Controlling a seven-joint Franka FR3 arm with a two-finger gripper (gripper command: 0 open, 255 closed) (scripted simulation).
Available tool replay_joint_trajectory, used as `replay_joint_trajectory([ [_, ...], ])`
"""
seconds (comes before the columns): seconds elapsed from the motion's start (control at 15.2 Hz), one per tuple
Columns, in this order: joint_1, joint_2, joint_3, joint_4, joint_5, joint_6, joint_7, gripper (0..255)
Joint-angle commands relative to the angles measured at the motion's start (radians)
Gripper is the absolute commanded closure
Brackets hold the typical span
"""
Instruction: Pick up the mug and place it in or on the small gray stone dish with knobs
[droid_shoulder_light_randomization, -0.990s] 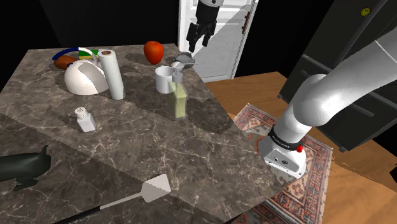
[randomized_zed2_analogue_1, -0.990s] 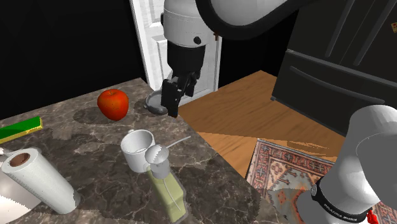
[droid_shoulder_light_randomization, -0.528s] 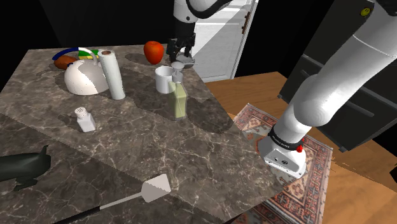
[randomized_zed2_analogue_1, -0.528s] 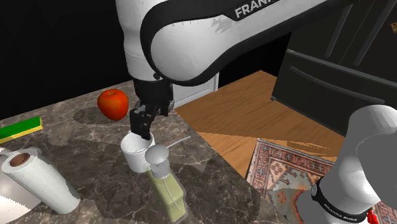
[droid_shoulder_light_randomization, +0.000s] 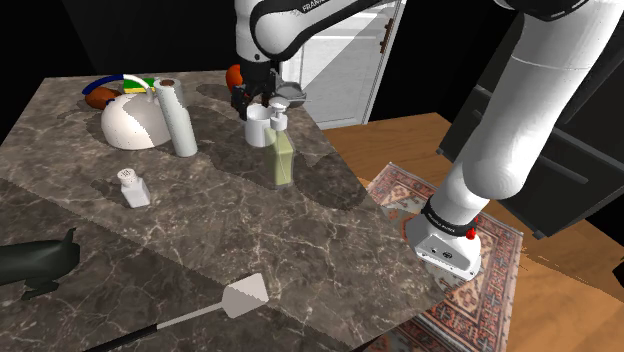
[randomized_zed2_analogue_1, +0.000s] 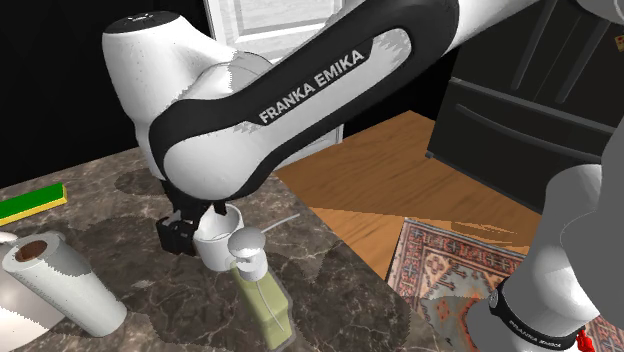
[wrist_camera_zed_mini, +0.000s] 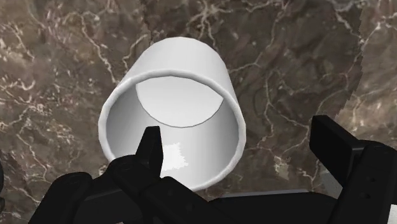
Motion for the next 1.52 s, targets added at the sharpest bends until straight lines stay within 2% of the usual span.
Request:
replay_joint_trajectory([
  [0.0, 0.009, 0.052, 0.002, 0.039, -0.019, 0.007, 0.015, 0],
  [0.46, 0.012, 0.111, -0.006, 0.011, -0.041, 0.092, 0.030, 0],
  [0.99, 0.013, 0.111, -0.006, 0.011, -0.041, 0.092, 0.030, 0],
  [1.06, 0.013, 0.111, -0.006, 0.011, -0.041, 0.092, 0.030, 255],
  [1.45, 0.013, 0.111, -0.006, 0.011, -0.041, 0.092, 0.030, 255],
])
